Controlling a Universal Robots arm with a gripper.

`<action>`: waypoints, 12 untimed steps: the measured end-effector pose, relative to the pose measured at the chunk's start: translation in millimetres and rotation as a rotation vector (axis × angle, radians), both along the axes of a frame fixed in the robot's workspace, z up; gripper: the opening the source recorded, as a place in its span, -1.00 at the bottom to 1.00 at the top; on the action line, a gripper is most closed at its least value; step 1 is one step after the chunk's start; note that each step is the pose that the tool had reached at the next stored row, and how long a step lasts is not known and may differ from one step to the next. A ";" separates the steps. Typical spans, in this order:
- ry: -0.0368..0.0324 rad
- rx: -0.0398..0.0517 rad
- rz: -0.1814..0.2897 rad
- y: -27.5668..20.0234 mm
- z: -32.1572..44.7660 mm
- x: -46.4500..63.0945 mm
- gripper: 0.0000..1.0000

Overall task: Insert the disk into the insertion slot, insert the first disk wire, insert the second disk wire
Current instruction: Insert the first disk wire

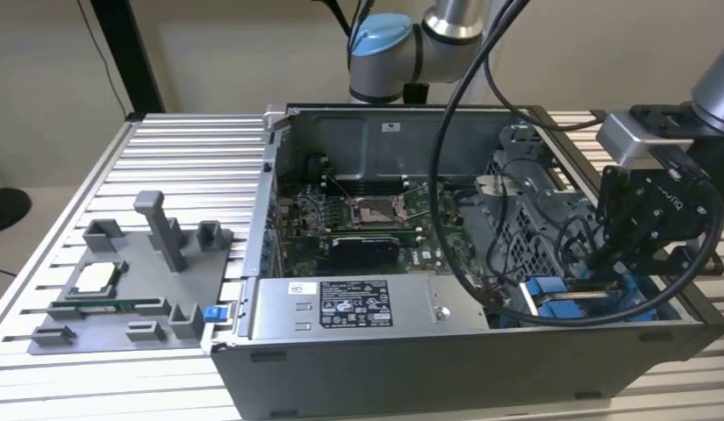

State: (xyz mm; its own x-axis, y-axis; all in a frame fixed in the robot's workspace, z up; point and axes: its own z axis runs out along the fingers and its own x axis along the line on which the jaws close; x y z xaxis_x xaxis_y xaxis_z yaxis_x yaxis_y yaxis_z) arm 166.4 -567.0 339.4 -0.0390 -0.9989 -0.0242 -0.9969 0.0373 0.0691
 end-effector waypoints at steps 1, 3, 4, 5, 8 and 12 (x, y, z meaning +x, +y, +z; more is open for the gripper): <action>0.0000 0.0004 0.003 0.1 -0.1 0.0 -1.00; 0.0001 0.0016 0.009 0.5 -0.3 0.0 -1.00; 0.0001 0.0018 0.013 0.8 -0.4 0.1 -1.00; -0.0001 0.0016 0.017 0.8 -0.3 0.0 -1.00; -0.0033 0.0016 0.030 0.9 -0.5 0.3 -1.00; -0.0102 0.0014 0.038 0.9 -1.1 0.2 -1.00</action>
